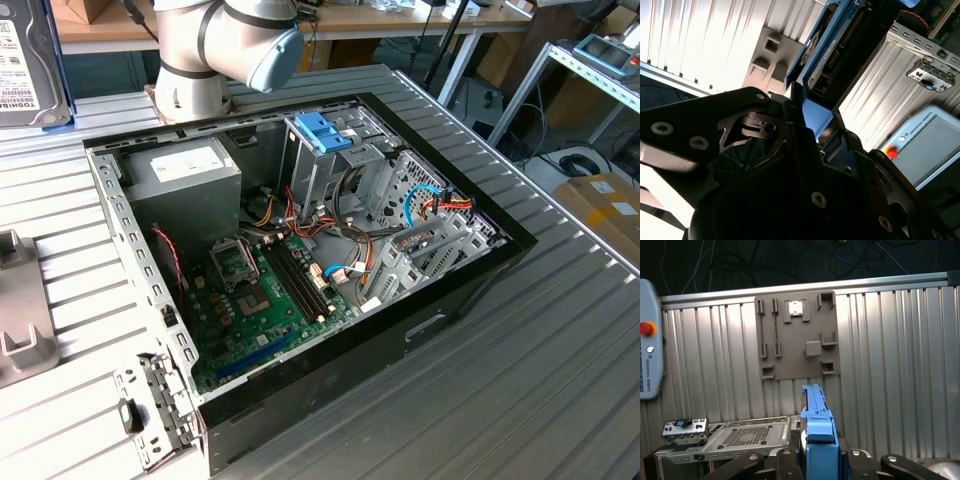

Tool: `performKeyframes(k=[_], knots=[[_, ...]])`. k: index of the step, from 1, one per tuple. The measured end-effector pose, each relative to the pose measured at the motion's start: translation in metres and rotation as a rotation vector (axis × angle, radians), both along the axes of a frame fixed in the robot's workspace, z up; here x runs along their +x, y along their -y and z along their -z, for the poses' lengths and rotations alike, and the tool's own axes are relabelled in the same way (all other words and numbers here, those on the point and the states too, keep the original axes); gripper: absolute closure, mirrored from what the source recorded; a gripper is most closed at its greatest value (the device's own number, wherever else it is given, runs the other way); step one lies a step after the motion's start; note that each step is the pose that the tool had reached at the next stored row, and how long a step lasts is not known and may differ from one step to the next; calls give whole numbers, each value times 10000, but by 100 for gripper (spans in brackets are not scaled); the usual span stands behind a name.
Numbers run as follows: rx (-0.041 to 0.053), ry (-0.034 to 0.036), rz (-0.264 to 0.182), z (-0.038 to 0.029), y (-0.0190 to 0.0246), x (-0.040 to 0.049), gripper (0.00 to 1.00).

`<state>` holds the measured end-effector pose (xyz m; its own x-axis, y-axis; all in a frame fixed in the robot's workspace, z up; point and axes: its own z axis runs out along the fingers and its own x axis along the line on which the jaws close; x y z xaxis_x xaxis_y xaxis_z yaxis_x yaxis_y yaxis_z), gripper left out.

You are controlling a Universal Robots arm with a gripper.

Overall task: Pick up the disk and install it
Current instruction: 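Pick up the disk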

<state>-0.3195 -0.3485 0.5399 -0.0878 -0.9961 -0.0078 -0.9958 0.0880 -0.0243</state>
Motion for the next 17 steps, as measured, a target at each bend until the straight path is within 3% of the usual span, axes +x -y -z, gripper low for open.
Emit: performKeyframes(k=[17], knots=[[-16, 1, 0, 6, 0, 104, 63]])
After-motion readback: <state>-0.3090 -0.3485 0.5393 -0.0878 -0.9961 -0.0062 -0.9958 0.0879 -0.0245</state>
